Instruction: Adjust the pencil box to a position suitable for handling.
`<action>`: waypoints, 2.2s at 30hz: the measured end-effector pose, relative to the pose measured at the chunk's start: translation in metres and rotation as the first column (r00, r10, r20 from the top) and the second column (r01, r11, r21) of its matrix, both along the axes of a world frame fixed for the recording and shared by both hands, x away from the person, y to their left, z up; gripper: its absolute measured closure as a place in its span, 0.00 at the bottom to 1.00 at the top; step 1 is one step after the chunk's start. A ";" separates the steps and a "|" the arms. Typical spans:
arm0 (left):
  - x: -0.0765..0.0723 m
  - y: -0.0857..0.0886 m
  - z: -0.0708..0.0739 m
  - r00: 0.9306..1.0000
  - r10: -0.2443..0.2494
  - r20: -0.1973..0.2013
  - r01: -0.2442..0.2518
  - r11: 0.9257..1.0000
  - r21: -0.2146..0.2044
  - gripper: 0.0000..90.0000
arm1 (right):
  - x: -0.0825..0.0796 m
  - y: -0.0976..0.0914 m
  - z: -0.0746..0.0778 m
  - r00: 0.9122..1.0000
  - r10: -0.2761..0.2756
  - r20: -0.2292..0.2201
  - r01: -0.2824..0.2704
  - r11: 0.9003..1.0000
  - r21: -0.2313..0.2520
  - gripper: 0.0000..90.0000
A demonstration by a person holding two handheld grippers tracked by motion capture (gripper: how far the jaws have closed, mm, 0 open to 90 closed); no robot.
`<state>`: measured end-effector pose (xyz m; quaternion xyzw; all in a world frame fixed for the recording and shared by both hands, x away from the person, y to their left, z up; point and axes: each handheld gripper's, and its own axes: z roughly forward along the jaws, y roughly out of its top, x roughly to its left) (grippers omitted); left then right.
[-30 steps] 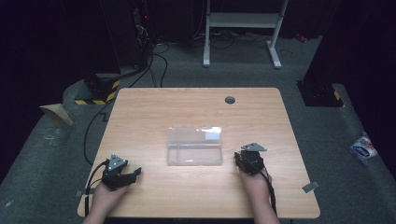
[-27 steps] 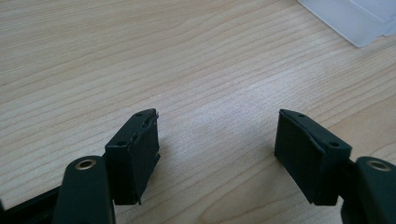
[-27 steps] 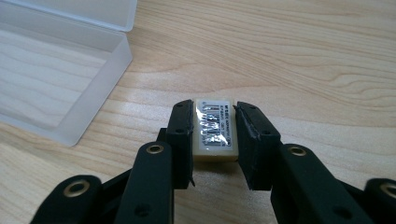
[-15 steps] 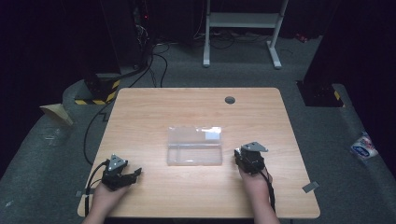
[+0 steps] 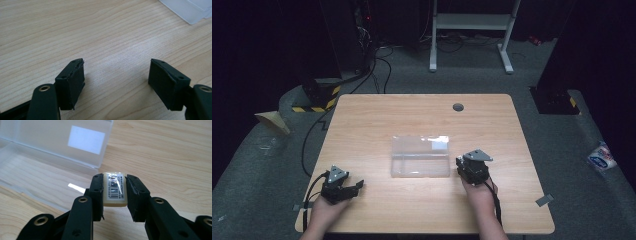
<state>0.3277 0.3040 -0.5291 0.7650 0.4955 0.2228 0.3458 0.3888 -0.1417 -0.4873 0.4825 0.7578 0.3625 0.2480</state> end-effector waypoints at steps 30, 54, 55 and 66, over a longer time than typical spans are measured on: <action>0.000 0.000 0.000 1.000 -0.010 0.003 0.010 1.000 0.012 0.29 | 0.000 0.093 0.006 0.986 0.168 0.011 -0.168 0.986 0.012 0.75; 0.001 0.000 0.000 1.000 -0.031 -0.002 0.031 0.999 0.006 0.27 | 0.008 0.172 0.006 0.963 0.270 0.009 -0.270 0.963 -0.005 0.75; 0.001 0.000 0.000 1.000 -0.031 -0.003 0.031 1.000 0.005 0.27 | 0.008 0.175 0.005 0.962 0.273 0.006 -0.273 0.962 -0.006 0.75; 0.000 -0.001 0.000 0.999 -0.033 -0.003 0.033 0.999 0.006 0.27 | 0.010 0.194 0.002 0.958 0.285 -0.003 -0.285 0.958 -0.008 0.75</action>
